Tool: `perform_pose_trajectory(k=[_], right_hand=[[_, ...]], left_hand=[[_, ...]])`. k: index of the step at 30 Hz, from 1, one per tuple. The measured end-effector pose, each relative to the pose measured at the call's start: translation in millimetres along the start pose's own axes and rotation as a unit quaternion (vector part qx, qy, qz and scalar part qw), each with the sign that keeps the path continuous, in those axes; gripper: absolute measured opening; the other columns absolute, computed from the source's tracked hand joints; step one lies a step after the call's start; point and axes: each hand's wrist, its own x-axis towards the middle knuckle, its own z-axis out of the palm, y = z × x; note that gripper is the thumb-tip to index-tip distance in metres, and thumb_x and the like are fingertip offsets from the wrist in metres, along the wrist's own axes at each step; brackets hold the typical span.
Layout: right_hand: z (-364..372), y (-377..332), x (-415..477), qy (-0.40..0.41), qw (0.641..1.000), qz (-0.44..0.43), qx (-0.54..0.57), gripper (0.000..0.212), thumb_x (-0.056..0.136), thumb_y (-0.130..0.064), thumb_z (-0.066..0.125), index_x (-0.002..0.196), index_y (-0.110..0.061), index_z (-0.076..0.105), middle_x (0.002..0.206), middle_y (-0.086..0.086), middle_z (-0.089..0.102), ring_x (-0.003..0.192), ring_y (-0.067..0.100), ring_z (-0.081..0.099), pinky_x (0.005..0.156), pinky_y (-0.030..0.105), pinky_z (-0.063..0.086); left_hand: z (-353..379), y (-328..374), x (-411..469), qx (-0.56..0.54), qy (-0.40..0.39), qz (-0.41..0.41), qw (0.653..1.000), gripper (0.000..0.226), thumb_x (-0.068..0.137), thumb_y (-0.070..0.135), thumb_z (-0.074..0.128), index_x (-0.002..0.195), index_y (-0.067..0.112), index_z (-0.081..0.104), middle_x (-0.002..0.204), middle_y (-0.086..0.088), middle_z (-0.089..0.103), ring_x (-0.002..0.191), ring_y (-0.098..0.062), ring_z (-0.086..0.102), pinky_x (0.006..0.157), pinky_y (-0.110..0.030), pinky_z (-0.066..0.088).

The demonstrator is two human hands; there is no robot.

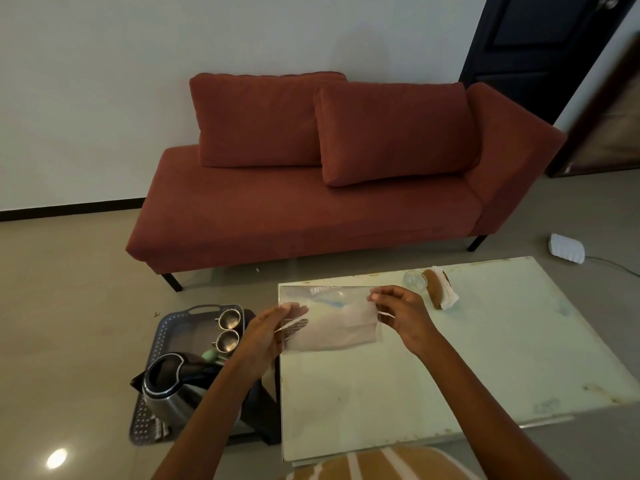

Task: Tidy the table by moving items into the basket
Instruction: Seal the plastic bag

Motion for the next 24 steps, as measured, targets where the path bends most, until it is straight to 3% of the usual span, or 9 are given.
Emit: perform_pose_trajectory(k=[4,10,15,17,20,24], right_hand=[[4.7,0.5,1.5,0.057,0.998,-0.004,0.02,0.01,0.085,-0.001,0.06,0.09,-0.008,0.065,0.097,0.008,0.064,0.093,0.026,0.061,0.075,0.03,0.054],[10.0,-5.0,1.8,0.1,0.995,-0.018,0.024,0.006,0.082,-0.002,0.064,0.084,-0.008,0.064,0.09,0.008,0.065,0.088,0.025,0.062,0.079,0.034,0.054],[10.5,-12.1,1.2,0.091,0.994,-0.058,-0.004,0.009,0.084,-0.006,0.064,0.08,-0.014,0.062,0.088,0.005,0.063,0.088,0.024,0.061,0.069,0.024,0.054],[9.7,-13.5,1.9,0.102,0.993,-0.062,-0.006,0.01,0.083,-0.007,0.064,0.079,-0.016,0.061,0.092,0.005,0.063,0.091,0.026,0.06,0.069,0.025,0.054],[9.4,-14.4,1.9,0.118,0.991,-0.062,-0.001,0.009,0.081,-0.008,0.068,0.079,-0.015,0.063,0.09,0.004,0.064,0.095,0.026,0.06,0.077,0.033,0.053],[10.8,-15.1,-1.0,0.107,0.992,-0.061,0.021,0.012,0.081,-0.006,0.067,0.091,-0.011,0.066,0.104,0.005,0.065,0.102,0.025,0.06,0.089,0.039,0.05]], left_hand=[[6.9,-2.2,-2.0,-0.005,0.035,0.04,0.999,0.021,0.093,0.02,0.049,0.096,0.013,0.069,0.104,-0.002,0.071,0.094,-0.019,0.063,0.091,-0.043,0.048],[10.9,-0.1,-1.5,-0.013,0.082,0.098,0.992,0.016,0.09,0.013,0.055,0.101,0.009,0.066,0.08,0.004,0.075,0.074,-0.007,0.07,0.076,-0.027,0.054],[10.7,4.4,0.3,-0.031,0.092,0.086,0.991,0.01,0.089,0.014,0.056,0.088,0.011,0.066,0.072,0.004,0.074,0.068,-0.008,0.069,0.067,-0.023,0.057],[9.8,6.4,0.2,-0.04,0.098,0.074,0.992,0.009,0.087,0.015,0.06,0.087,0.012,0.067,0.079,0.001,0.075,0.076,-0.014,0.069,0.071,-0.026,0.057],[9.1,8.0,-0.2,-0.052,0.13,0.052,0.989,0.012,0.083,0.016,0.065,0.093,0.009,0.067,0.106,-0.014,0.068,0.103,-0.028,0.063,0.093,-0.042,0.051],[10.9,10.2,-1.0,-0.049,0.165,0.087,0.981,0.023,0.083,0.012,0.064,0.106,0.009,0.063,0.125,-0.012,0.059,0.117,-0.027,0.055,0.105,-0.043,0.041]])
